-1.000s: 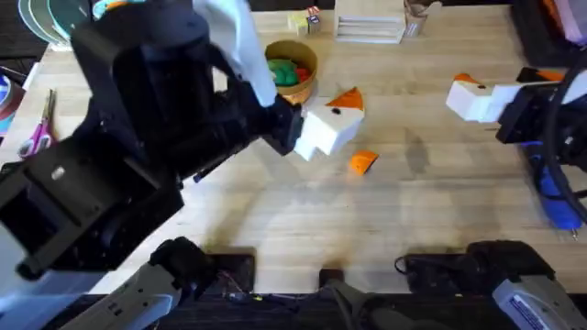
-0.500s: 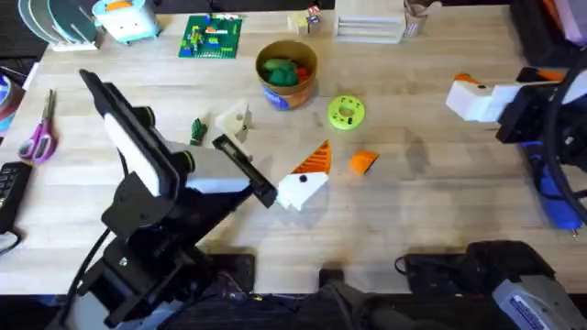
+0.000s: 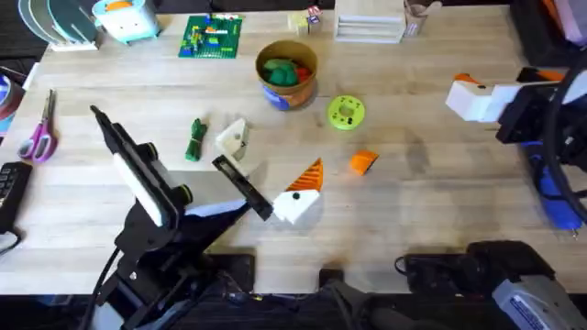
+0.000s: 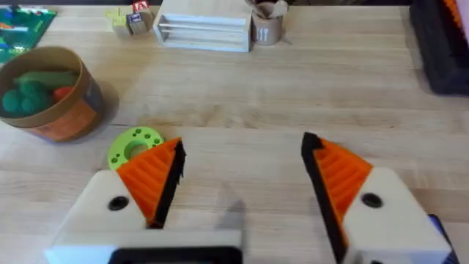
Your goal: Pick up the gripper from the table and insert it into the empty holder that is missing its gripper. Then pick up a screw, insert it into the mounting hole, and use the screwdriver to tighten it. Finally, clean up the table by picking up the vegetable and placing it into the bucket.
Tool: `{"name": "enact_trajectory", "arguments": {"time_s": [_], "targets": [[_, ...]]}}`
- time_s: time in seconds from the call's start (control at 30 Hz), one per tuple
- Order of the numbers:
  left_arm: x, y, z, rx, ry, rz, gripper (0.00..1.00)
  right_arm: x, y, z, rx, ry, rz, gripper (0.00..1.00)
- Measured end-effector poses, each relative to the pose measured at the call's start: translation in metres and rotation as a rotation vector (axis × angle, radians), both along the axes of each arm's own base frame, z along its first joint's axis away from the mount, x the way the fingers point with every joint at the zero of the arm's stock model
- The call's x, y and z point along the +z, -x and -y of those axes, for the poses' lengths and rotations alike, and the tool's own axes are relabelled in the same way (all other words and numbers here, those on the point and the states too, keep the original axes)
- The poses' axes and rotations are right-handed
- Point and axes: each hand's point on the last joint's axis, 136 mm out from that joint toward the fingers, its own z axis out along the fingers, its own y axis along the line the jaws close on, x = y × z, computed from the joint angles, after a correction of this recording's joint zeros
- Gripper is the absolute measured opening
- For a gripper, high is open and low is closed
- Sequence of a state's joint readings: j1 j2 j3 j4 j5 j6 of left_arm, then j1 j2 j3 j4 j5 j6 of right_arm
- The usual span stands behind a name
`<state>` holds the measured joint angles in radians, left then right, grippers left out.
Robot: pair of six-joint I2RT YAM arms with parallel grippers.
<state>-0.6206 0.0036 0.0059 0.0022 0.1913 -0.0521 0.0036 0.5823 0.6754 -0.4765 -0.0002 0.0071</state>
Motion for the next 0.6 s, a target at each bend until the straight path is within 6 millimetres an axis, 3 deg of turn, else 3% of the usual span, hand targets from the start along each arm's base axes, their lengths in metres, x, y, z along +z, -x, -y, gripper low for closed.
{"name": "enact_trajectory", "arguments": {"time_s": [0.13, 0.6], "targets": [[-0.017, 0.002, 0.002, -0.014, -0.038, -0.057, 0.992, 0.0, 0.0, 0.0, 0.0, 0.0, 0.0, 0.99], [-0.017, 0.004, 0.004, -0.028, -0.009, -0.091, 0.993, 0.0, 0.0, 0.0, 0.0, 0.0, 0.0, 0.991]]}}
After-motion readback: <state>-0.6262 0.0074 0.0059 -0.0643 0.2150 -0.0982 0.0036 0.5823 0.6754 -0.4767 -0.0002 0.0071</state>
